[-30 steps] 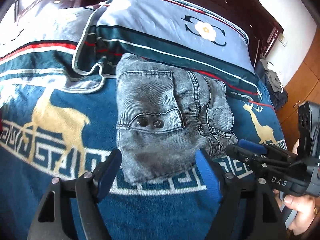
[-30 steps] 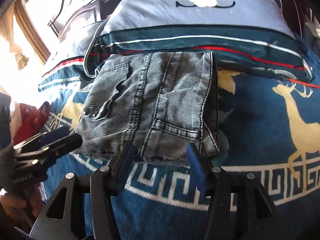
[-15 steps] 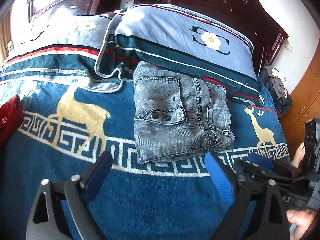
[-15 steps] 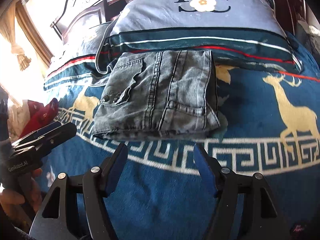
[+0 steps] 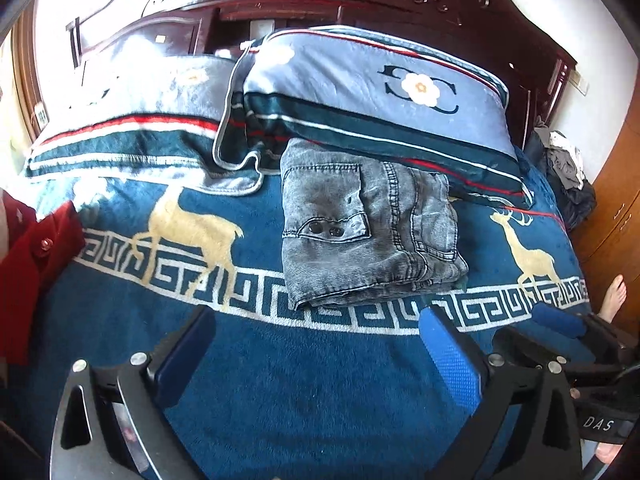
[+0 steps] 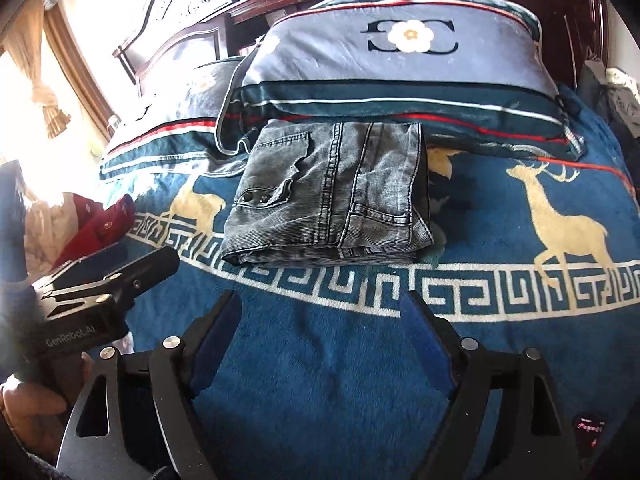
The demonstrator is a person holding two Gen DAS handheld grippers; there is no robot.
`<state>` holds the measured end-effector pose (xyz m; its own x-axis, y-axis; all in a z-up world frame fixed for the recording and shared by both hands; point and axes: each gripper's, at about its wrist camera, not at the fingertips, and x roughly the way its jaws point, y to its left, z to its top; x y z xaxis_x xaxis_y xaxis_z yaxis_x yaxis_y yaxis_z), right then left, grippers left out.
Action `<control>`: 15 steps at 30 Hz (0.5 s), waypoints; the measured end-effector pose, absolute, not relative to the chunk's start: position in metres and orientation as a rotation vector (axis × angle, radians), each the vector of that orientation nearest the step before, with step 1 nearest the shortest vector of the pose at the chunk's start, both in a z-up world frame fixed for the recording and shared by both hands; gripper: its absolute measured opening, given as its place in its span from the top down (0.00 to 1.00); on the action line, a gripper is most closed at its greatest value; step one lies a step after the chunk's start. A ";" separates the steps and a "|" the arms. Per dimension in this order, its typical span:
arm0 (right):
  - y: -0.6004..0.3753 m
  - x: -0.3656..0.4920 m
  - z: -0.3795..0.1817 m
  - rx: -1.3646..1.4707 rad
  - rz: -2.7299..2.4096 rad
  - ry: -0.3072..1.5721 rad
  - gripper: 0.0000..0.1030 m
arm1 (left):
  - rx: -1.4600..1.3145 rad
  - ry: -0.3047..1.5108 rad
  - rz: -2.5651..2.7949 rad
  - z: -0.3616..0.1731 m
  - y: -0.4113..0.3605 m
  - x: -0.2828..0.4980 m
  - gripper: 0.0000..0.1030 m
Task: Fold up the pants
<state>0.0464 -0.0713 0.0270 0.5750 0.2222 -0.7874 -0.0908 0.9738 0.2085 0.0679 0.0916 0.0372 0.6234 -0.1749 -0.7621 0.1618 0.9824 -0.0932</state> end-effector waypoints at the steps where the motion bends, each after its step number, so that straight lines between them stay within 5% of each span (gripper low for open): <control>1: -0.070 0.044 0.029 0.142 0.179 0.938 0.21 | -0.005 0.870 -0.192 0.039 0.091 0.064 0.01; 15: -0.067 0.006 0.055 0.102 0.151 0.896 0.14 | 0.010 0.832 -0.090 0.060 0.109 0.034 0.00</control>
<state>0.0058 -0.0667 0.0548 0.6149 0.1732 -0.7693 -0.0877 0.9846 0.1515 0.0342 0.1091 0.0604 0.6702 -0.0758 -0.7383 0.0840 0.9961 -0.0260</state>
